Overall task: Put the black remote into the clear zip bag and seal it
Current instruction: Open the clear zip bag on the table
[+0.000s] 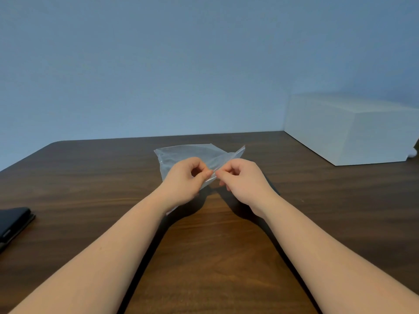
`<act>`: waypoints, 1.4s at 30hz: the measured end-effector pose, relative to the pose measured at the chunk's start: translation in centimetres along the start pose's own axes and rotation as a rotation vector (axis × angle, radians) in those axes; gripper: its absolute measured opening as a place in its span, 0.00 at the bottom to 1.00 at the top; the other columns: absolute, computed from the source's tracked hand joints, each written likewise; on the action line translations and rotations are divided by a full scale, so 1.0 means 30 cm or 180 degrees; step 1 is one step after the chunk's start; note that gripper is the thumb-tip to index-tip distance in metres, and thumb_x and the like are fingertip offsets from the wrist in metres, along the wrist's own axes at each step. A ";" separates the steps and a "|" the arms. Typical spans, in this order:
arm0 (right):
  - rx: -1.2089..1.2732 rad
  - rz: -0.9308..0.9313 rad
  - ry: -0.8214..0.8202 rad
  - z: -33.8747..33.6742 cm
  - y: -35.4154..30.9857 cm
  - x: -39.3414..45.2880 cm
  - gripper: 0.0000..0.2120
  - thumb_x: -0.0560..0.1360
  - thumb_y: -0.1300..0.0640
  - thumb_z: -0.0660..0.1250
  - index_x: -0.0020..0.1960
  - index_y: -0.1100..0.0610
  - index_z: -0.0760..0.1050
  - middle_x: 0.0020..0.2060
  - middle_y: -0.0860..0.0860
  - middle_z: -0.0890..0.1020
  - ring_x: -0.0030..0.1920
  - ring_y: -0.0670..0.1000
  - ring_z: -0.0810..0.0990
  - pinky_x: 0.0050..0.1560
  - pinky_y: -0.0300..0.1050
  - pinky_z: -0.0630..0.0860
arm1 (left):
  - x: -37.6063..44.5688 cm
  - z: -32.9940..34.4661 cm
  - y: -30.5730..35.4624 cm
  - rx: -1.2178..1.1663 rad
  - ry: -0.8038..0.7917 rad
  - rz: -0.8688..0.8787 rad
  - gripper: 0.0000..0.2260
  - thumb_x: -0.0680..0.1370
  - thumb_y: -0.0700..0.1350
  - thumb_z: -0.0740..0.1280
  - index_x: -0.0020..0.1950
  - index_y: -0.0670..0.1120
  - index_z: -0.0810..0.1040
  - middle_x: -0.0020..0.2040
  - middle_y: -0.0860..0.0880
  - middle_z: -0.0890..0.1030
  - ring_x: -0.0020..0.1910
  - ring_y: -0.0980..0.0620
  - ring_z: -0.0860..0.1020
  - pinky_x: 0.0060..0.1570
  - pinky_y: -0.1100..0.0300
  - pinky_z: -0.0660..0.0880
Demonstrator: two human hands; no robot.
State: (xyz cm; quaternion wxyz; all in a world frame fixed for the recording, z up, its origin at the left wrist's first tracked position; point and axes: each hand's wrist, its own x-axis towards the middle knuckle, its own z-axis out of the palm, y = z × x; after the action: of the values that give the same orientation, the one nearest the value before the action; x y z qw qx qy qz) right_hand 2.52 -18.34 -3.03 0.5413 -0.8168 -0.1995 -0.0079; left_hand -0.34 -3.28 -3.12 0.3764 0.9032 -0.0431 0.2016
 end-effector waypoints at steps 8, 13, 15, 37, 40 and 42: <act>-0.0100 -0.0033 -0.0002 -0.004 -0.001 0.001 0.08 0.74 0.60 0.64 0.41 0.65 0.77 0.34 0.54 0.77 0.34 0.48 0.72 0.36 0.40 0.70 | 0.011 0.021 -0.018 0.0413 0.0219 0.0249 0.08 0.78 0.43 0.61 0.40 0.42 0.71 0.32 0.51 0.72 0.33 0.50 0.72 0.36 0.57 0.70; -0.0134 0.0058 0.0388 -0.009 -0.005 0.004 0.11 0.72 0.59 0.64 0.36 0.67 0.73 0.36 0.63 0.77 0.34 0.50 0.70 0.34 0.42 0.68 | 0.032 -0.054 -0.069 0.0156 0.0921 -0.0214 0.05 0.78 0.43 0.62 0.45 0.42 0.71 0.36 0.46 0.79 0.35 0.51 0.78 0.39 0.54 0.75; -0.0168 0.0050 0.0491 -0.009 -0.004 0.008 0.10 0.72 0.60 0.63 0.34 0.64 0.72 0.41 0.67 0.80 0.35 0.51 0.71 0.35 0.44 0.68 | 0.025 -0.061 -0.052 0.0031 0.0842 -0.0051 0.03 0.77 0.40 0.62 0.47 0.44 0.68 0.36 0.46 0.78 0.34 0.52 0.78 0.36 0.58 0.74; -0.1412 -0.0257 0.0105 -0.027 0.034 0.031 0.17 0.72 0.62 0.63 0.30 0.55 0.59 0.28 0.51 0.64 0.30 0.51 0.64 0.33 0.46 0.63 | 0.011 -0.093 -0.052 0.1035 0.1454 0.0373 0.24 0.72 0.35 0.63 0.67 0.49 0.69 0.44 0.50 0.72 0.40 0.52 0.69 0.41 0.57 0.67; -0.1519 -0.0175 0.0233 -0.041 0.045 0.040 0.14 0.73 0.61 0.62 0.32 0.56 0.61 0.30 0.52 0.67 0.32 0.52 0.67 0.34 0.48 0.66 | 0.009 -0.119 -0.066 0.0969 0.1836 0.0347 0.17 0.71 0.33 0.63 0.59 0.43 0.78 0.44 0.46 0.74 0.39 0.50 0.71 0.42 0.56 0.70; -0.1589 -0.0190 0.0313 -0.050 0.044 0.042 0.12 0.74 0.57 0.63 0.34 0.56 0.65 0.31 0.51 0.72 0.34 0.53 0.71 0.36 0.48 0.70 | 0.008 -0.133 -0.075 0.0838 0.1940 0.0231 0.15 0.71 0.33 0.63 0.55 0.42 0.80 0.44 0.44 0.76 0.39 0.50 0.72 0.42 0.59 0.68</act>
State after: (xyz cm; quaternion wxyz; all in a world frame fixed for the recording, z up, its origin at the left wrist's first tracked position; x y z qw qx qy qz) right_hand 4.42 -19.70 -3.29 0.3314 -0.9175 -0.1889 -0.1126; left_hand -0.93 1.13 -1.97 0.2447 0.8401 0.0656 0.4796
